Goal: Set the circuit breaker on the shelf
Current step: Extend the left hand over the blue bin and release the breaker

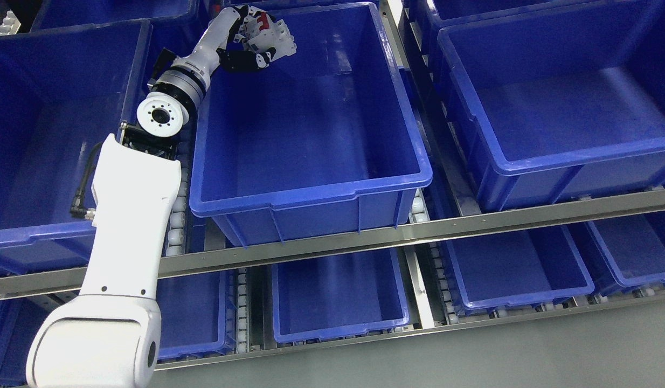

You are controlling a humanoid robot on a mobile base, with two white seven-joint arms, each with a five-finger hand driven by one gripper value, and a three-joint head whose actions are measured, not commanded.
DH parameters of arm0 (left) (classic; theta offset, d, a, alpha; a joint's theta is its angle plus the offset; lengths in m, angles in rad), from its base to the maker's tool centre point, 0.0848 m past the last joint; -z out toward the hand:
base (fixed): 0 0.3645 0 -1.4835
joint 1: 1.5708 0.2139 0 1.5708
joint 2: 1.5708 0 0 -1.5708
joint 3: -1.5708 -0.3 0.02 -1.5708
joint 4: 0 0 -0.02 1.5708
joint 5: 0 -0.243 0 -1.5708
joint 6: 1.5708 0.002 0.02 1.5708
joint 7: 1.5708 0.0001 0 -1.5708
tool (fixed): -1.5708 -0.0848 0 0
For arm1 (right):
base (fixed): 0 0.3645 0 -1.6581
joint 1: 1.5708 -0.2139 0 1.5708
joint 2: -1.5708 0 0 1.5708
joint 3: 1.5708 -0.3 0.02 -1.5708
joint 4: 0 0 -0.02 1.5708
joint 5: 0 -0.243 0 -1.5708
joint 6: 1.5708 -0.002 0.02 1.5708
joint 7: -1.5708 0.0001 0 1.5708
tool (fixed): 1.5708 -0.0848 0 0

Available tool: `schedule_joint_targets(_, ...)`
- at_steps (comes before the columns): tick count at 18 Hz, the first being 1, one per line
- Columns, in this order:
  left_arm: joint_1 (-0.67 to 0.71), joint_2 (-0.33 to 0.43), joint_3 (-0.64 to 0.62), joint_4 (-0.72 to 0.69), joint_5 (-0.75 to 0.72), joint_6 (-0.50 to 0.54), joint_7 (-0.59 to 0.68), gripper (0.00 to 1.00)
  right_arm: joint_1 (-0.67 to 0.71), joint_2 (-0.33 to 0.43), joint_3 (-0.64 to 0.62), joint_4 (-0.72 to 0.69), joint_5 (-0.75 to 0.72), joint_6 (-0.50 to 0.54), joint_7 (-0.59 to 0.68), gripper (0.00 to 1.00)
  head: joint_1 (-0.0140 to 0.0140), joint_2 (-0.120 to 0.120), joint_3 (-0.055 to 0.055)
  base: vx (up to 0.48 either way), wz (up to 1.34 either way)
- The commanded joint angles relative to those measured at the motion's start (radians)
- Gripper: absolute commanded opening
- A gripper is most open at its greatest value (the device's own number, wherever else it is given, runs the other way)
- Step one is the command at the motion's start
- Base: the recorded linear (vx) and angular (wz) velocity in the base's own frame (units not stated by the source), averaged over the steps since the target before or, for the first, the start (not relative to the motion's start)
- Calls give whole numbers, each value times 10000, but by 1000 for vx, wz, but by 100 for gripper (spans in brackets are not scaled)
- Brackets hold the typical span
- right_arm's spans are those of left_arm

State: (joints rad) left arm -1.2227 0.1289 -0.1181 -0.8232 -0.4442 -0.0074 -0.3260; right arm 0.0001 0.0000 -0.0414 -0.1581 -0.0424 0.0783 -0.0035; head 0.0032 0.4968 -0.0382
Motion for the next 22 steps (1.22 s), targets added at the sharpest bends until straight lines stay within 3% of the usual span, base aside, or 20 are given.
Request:
schedule_joint_targets(1, -551, -383, -322, 3170, -98, -3, 54, 28, 153, -175, 0, 1, -6, -307, 5, 100, 0, 0, 0, 0, 0)
schedule_joint_targets(6, -551, -659, -338, 3200, -98, 28, 69, 33, 153, -175, 0, 1, 9, -307, 5, 100, 0, 0, 0, 0, 0)
schedule_joint_targets(14, -582, -614, -353, 3431, -114, 28, 253, 54, 153, -175, 0, 1, 9, -307, 5, 100, 0, 0, 0, 0, 0)
schedule_joint_targets(20, -858, -582, -48, 3278, -22, -49, 390, 87, 153, -175, 0, 1, 9, -307, 5, 100, 0, 0, 0, 0, 0)
schedule_joint_targets(22, -858, -705, 930, 2759, 24, -49, 1397, 96, 153, -175, 0, 1, 9, -307, 5, 100, 0, 0, 0, 0, 0)
